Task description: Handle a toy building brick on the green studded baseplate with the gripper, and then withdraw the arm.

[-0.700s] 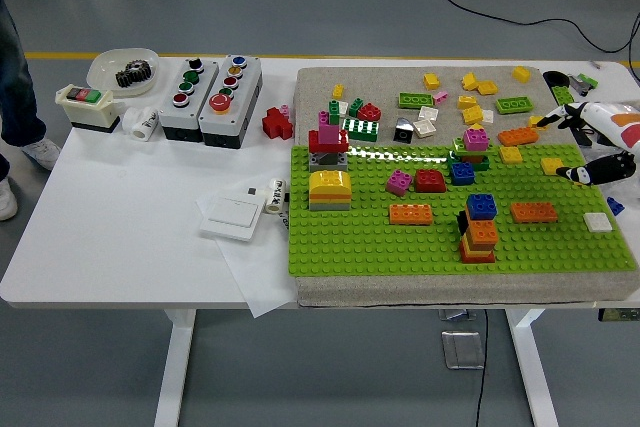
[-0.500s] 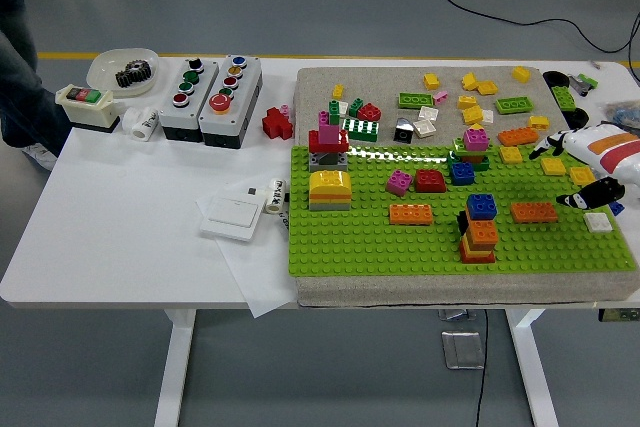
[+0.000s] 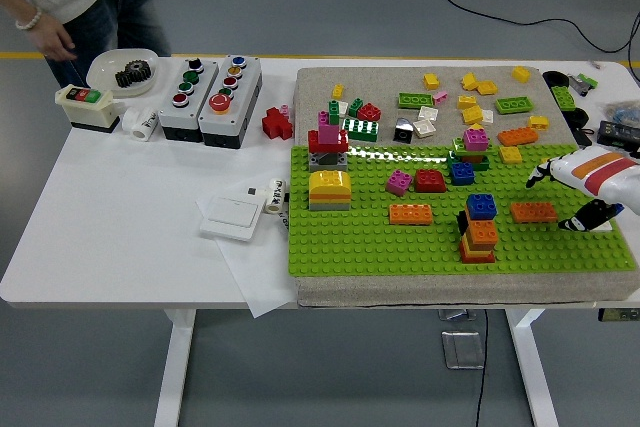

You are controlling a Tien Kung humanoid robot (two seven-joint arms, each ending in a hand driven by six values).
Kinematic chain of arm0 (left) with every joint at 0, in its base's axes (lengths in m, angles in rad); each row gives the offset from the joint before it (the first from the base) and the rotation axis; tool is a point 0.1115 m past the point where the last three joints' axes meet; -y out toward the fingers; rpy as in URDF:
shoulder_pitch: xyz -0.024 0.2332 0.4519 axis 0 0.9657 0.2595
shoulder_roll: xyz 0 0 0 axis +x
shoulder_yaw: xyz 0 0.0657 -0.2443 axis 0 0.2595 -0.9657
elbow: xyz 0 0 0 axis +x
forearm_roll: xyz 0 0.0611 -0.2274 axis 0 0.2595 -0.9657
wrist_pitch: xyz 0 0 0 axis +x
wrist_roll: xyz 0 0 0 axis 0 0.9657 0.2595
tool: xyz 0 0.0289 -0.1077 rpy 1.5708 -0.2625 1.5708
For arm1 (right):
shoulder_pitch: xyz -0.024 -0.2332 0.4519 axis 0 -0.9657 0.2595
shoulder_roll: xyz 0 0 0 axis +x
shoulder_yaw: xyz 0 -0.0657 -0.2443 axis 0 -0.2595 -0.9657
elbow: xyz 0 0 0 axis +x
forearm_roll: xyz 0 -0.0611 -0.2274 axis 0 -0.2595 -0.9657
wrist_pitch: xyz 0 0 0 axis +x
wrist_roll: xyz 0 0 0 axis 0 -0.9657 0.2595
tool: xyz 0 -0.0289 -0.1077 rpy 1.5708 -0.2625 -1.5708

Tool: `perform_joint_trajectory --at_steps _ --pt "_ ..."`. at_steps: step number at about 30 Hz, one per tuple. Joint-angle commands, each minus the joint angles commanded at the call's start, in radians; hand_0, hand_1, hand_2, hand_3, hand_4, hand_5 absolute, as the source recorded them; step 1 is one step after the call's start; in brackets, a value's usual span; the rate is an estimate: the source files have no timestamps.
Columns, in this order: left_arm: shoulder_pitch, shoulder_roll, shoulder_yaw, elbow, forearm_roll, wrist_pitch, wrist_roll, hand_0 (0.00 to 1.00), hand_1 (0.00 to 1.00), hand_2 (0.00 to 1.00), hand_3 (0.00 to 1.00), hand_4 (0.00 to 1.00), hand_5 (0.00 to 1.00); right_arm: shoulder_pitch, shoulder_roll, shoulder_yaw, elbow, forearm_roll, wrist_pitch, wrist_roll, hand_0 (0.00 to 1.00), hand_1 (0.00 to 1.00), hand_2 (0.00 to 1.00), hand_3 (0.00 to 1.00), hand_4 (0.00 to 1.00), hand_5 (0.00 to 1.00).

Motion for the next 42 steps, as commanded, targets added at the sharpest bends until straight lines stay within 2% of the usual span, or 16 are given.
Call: perform_joint_trajectory --at_steps 16,18,28,29,42 --pt "-0.004 0.001 0.007 0.0 -0.006 0.0 -0.002 0.425 0.474 0.523 0.596 0.622 0.758 0.022 0.047 -0.031 -0.05 0.158 0.021 -0.031 0.664 0.646 0.714 0.761 0.967 0.167" --pt "-0.004 0.001 0.009 0.0 -0.008 -0.001 -0.002 0.425 0.473 0.522 0.597 0.623 0.758 0.028 0.053 -0.035 -0.062 0.174 0.024 -0.035 0.667 0.64 0.702 0.743 0.959 0.204" --pt "-0.011 0.004 0.048 -0.004 -0.048 0.017 -0.003 0.423 0.471 0.519 0.597 0.623 0.756 0.051 0.066 -0.045 -0.107 0.209 0.024 -0.038 0.664 0.637 0.7 0.734 0.956 0.203" --pt "-0.012 0.004 0.049 -0.004 -0.049 0.018 -0.003 0.423 0.467 0.517 0.597 0.625 0.757 0.053 0.067 -0.047 -0.11 0.212 0.023 -0.037 0.662 0.626 0.694 0.709 0.937 0.226" --pt "-0.012 0.002 0.042 -0.003 -0.041 0.017 0.0 0.422 0.465 0.517 0.596 0.624 0.755 0.071 0.1 -0.086 -0.177 0.222 0.004 -0.03 0.629 0.603 0.661 0.668 0.904 0.235"
